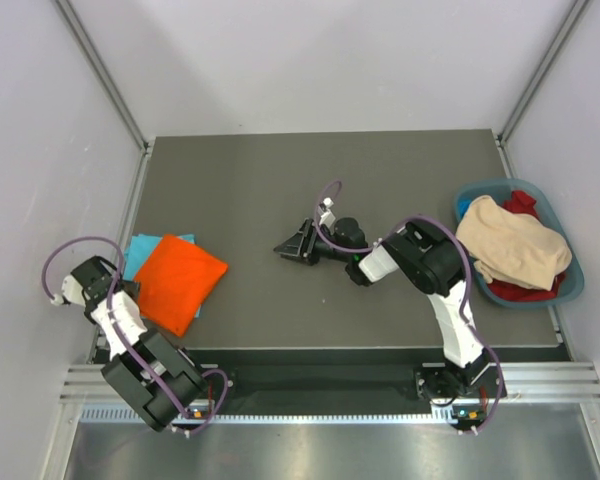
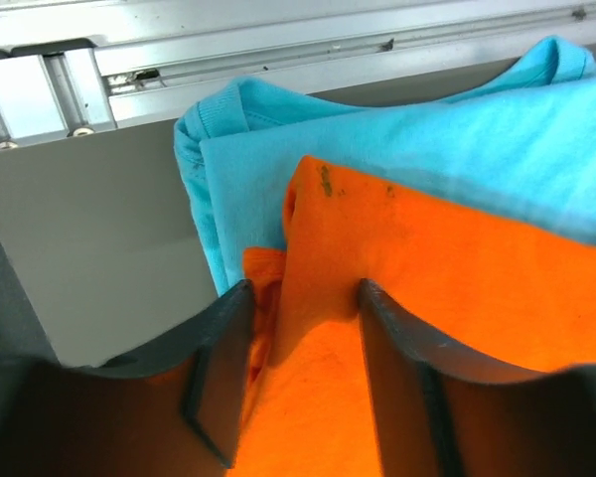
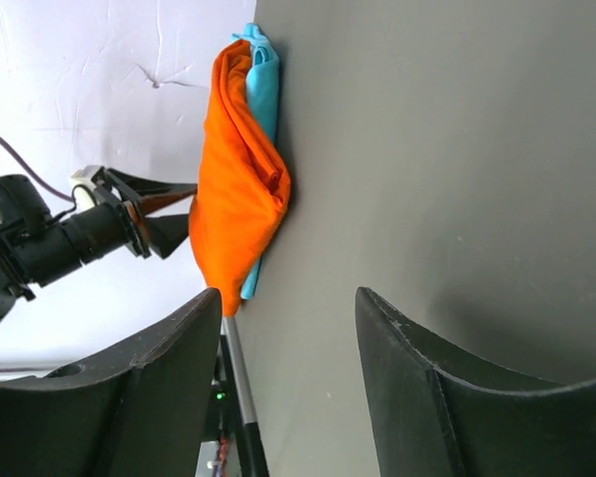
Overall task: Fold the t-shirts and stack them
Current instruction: Neatly place the folded tshirt to the corner
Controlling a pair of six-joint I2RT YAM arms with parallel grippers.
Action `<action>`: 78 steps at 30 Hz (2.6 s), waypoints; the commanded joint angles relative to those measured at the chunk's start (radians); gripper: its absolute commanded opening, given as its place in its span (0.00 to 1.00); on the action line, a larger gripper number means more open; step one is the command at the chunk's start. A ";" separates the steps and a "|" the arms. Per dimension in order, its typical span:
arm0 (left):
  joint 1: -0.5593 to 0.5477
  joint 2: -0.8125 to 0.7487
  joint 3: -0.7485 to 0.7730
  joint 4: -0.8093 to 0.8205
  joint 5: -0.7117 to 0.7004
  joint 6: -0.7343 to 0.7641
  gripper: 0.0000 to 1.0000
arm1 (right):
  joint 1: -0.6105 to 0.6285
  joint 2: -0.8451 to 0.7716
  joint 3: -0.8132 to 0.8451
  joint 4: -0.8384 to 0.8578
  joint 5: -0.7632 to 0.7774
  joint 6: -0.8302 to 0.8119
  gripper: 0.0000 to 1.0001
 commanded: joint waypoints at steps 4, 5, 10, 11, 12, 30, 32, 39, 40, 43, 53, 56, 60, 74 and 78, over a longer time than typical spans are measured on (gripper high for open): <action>0.009 0.000 0.019 0.062 0.018 0.028 0.17 | -0.021 0.026 -0.011 0.107 -0.013 0.033 0.56; 0.009 -0.001 0.033 0.051 0.028 0.034 0.12 | -0.021 0.027 -0.011 0.107 -0.013 0.036 0.56; 0.007 -0.035 0.113 0.010 0.074 0.056 0.00 | -0.027 0.046 -0.013 0.127 -0.015 0.053 0.56; 0.005 -0.044 0.116 0.004 0.078 0.057 0.00 | -0.030 0.049 -0.013 0.131 -0.016 0.065 0.56; 0.005 -0.064 0.118 0.002 0.078 0.060 0.00 | -0.033 0.056 -0.014 0.142 -0.016 0.069 0.56; -0.324 -0.138 0.135 0.036 -0.056 0.084 0.00 | -0.042 0.081 -0.025 0.200 -0.024 0.129 0.56; -0.410 -0.144 0.145 0.051 -0.092 0.080 0.00 | -0.047 0.081 -0.027 0.207 -0.025 0.137 0.56; -0.513 -0.147 0.220 0.057 -0.110 0.096 0.00 | -0.059 0.076 -0.033 0.214 -0.030 0.145 0.56; -0.515 -0.147 0.230 0.056 -0.109 0.096 0.00 | -0.061 0.076 -0.033 0.217 -0.032 0.149 0.56; -0.515 -0.136 0.292 0.018 -0.123 0.097 0.00 | -0.062 0.078 -0.033 0.225 -0.035 0.157 0.56; -0.515 -0.064 0.503 -0.232 -0.335 0.019 0.00 | -0.067 0.070 -0.036 0.240 -0.041 0.163 0.56; -0.513 -0.028 0.517 -0.338 -0.454 -0.031 0.00 | -0.068 0.063 -0.042 0.247 -0.041 0.165 0.56; -0.505 -0.061 0.457 -0.395 -0.550 -0.084 0.00 | -0.070 0.057 -0.047 0.251 -0.042 0.163 0.56; -0.499 -0.087 0.426 -0.341 -0.446 -0.078 0.00 | 0.062 -0.017 0.222 -0.555 0.193 -0.173 0.60; -0.501 -0.112 0.403 -0.340 -0.491 -0.081 0.00 | 0.183 0.026 0.410 -0.675 0.301 -0.156 0.62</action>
